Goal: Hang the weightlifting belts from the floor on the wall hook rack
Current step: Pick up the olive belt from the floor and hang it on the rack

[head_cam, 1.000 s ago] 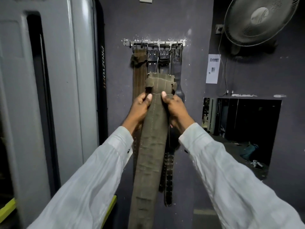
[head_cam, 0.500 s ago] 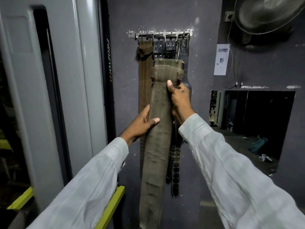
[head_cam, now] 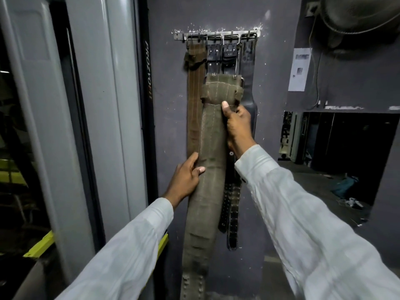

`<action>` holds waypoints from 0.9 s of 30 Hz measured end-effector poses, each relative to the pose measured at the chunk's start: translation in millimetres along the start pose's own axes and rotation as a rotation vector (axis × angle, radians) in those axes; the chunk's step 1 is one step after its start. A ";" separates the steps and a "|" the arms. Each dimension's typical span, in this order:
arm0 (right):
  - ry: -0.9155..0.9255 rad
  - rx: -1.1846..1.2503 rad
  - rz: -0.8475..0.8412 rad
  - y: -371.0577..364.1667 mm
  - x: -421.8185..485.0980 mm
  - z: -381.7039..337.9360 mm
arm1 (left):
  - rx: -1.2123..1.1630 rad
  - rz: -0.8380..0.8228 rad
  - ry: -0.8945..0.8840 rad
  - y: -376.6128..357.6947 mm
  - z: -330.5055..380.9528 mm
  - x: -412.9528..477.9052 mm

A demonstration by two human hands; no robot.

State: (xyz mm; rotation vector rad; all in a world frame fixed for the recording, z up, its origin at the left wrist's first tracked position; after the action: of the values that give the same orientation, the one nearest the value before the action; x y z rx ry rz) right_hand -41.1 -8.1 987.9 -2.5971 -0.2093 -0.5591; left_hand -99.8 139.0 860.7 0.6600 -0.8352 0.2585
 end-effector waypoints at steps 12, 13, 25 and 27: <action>-0.004 0.055 0.031 0.2 1.0 1.2 | -0.011 -0.016 0.019 -3.8 -1.4 -25.4; -0.006 0.056 0.036 0.4 1.5 1.3 | -0.058 -0.068 0.049 -5.8 -5.8 -26.7; -0.055 0.074 0.059 -0.2 4.2 15.3 | -0.273 -0.249 0.205 -17.0 -39.4 -55.3; -0.062 0.054 0.064 -0.3 4.7 16.1 | -0.273 -0.270 0.225 -21.3 -45.6 -64.2</action>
State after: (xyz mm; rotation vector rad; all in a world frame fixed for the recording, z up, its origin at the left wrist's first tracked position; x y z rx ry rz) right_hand -31.4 0.0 977.1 -2.5609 -0.1585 -0.4454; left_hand -104.6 153.9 780.7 0.4703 -0.5451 -0.0267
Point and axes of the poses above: each hand's wrist, its own x-axis towards the middle knuckle, its own y-axis out of the back of the hand, z = x × y, the point moved 6 cm from there along x, towards the middle knuckle, and after that the axes turned 8 degrees about -y, right-handed, at the moved point
